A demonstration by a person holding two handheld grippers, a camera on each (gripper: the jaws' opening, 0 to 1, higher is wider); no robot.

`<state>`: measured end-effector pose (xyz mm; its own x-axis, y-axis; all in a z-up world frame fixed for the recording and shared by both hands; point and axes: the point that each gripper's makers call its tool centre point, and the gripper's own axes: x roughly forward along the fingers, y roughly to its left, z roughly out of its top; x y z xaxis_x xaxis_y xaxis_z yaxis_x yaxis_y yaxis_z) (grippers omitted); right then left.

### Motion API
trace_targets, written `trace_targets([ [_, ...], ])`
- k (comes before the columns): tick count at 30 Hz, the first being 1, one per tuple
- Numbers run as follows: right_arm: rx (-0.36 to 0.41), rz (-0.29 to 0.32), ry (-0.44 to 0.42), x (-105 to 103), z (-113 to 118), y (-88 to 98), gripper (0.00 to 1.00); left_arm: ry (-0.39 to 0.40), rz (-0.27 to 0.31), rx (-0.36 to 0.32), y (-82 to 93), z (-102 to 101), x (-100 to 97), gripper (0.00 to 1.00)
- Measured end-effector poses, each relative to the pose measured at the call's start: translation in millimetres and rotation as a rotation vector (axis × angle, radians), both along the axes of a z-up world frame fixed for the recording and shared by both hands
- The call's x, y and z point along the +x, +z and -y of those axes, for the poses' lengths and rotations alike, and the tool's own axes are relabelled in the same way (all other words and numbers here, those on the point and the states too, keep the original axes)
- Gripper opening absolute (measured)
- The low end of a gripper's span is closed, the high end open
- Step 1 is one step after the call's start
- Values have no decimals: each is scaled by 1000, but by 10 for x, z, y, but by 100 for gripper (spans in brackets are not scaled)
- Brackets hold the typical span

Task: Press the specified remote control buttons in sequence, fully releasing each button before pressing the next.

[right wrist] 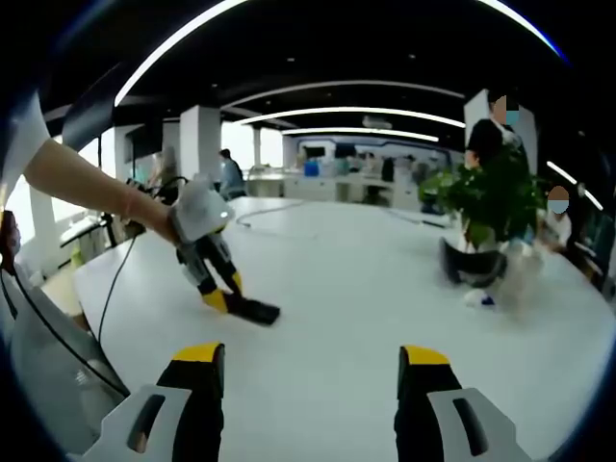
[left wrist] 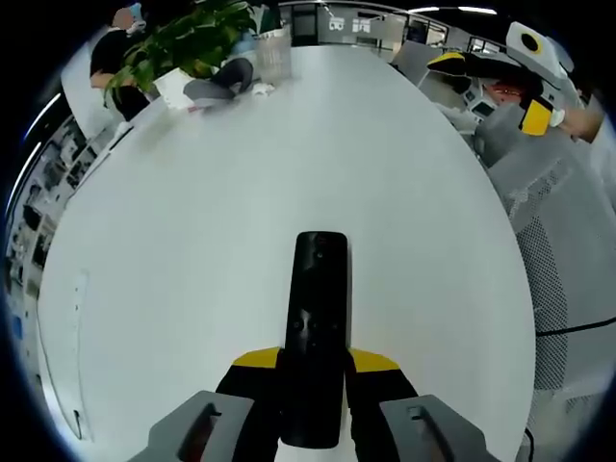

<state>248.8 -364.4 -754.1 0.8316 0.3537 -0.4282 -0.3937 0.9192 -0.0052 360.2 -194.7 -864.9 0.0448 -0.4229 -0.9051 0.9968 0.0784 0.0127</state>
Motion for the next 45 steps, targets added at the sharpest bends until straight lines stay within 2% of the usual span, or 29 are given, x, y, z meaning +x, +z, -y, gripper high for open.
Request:
trace_targets([
  [45, -8, 3, 14, -4, -16, 7, 71, -38, 3, 48, -3, -32, -169, 24],
])
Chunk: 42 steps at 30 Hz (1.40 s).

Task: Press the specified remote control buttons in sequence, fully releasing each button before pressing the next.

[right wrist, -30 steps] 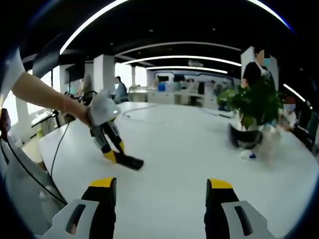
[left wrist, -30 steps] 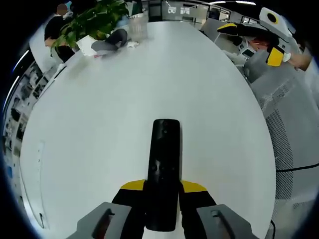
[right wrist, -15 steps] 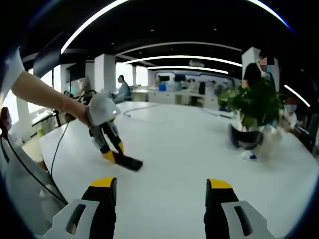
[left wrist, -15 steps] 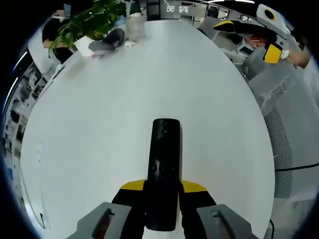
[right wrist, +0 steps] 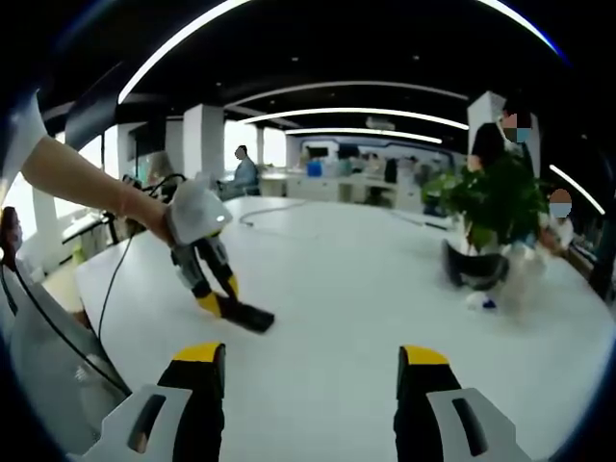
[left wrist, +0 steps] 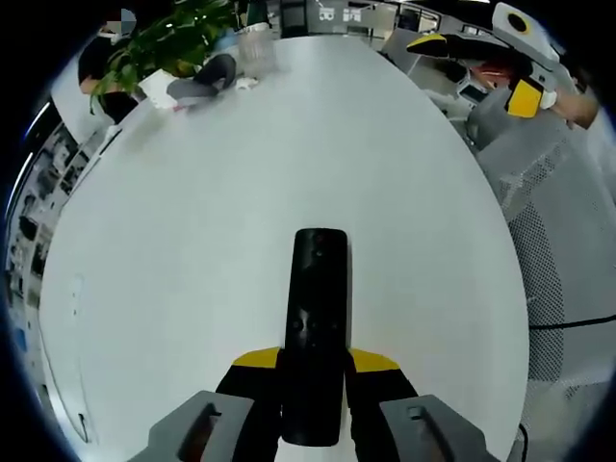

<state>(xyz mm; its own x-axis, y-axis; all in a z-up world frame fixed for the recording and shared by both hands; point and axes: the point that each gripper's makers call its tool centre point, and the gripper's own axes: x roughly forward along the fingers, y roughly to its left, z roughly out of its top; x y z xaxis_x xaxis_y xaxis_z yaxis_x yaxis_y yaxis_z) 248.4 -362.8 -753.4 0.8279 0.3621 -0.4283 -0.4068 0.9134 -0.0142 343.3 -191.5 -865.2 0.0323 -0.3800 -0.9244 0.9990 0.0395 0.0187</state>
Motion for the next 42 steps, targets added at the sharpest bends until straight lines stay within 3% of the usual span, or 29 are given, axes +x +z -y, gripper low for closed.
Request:
trace_targets([
  [42, -1, -1, 3, 1, -2, 8, 71, -18, -1, 14, 3, -8, -151, 24],
])
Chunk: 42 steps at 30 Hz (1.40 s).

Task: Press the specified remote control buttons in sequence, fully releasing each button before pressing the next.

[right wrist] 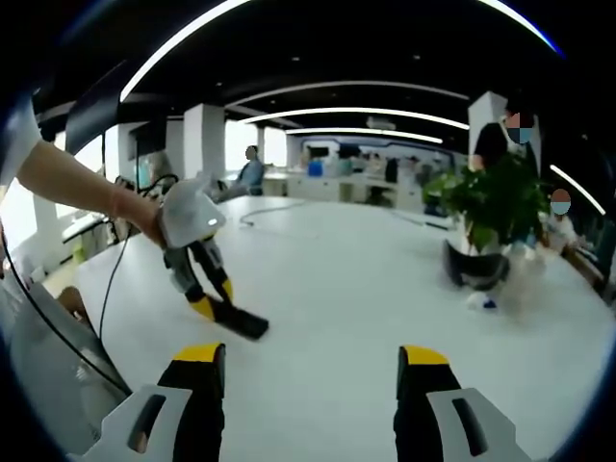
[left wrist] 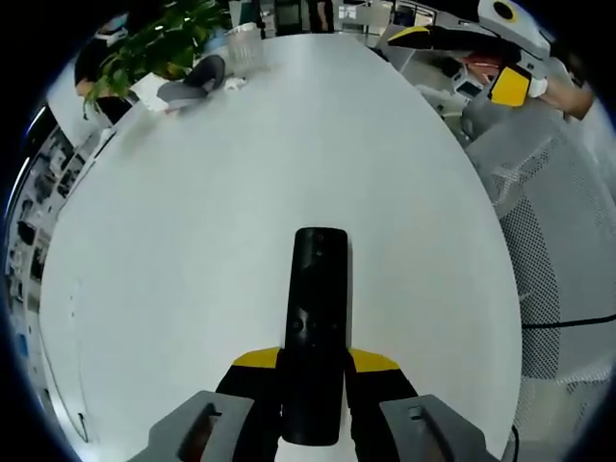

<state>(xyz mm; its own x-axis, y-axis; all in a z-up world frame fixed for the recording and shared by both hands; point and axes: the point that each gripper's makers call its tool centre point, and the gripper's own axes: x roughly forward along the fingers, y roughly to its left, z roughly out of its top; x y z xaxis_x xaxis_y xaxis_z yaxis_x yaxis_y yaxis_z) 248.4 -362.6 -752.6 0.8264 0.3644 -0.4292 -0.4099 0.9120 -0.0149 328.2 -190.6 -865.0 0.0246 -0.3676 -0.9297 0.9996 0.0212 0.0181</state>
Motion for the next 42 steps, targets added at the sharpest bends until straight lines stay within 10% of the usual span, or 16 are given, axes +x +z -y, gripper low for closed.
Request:
trace_targets([
  [42, 2, 10, 15, -2, -25, 13, 71, -10, -1, 11, -6, -8, -187, 24],
])
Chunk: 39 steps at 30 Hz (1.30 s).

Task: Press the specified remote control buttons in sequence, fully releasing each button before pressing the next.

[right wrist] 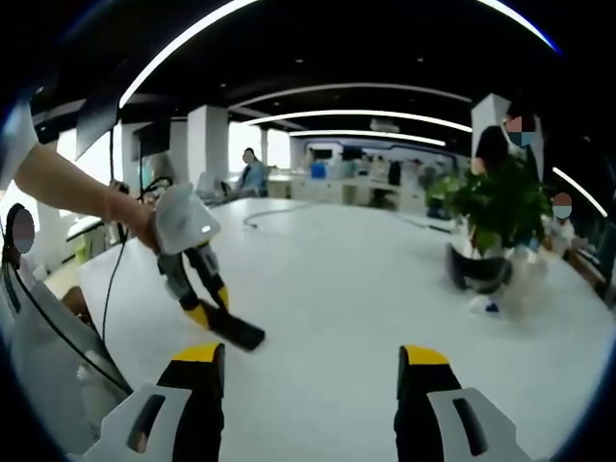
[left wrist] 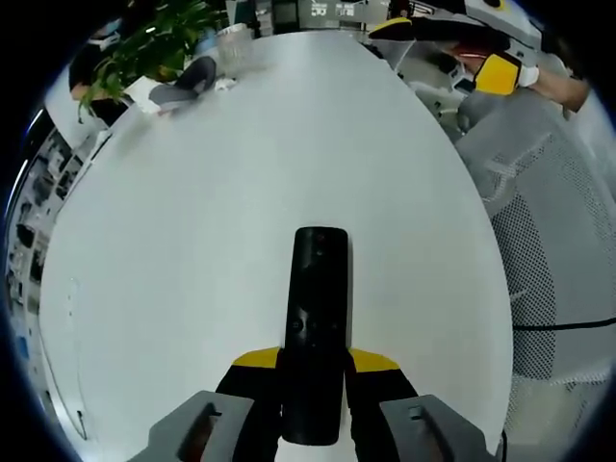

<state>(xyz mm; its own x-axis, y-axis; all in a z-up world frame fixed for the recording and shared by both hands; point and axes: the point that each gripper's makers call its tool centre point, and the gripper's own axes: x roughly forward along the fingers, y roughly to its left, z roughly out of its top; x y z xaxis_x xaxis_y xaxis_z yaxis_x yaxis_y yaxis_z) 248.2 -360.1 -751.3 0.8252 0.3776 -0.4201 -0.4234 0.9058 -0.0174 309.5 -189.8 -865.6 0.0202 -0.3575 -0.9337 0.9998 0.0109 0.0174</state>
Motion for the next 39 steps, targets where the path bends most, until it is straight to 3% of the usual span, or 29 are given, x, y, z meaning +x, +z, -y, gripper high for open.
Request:
trace_targets([
  [16, 42, 63, -6, 26, -27, 127, 82, -13, -1, 13, -5, -5, -75, 24],
  [39, 37, 145, -10, 55, -40, 278, 94, -27, 0, 27, -1, -8, -129, 24],
])
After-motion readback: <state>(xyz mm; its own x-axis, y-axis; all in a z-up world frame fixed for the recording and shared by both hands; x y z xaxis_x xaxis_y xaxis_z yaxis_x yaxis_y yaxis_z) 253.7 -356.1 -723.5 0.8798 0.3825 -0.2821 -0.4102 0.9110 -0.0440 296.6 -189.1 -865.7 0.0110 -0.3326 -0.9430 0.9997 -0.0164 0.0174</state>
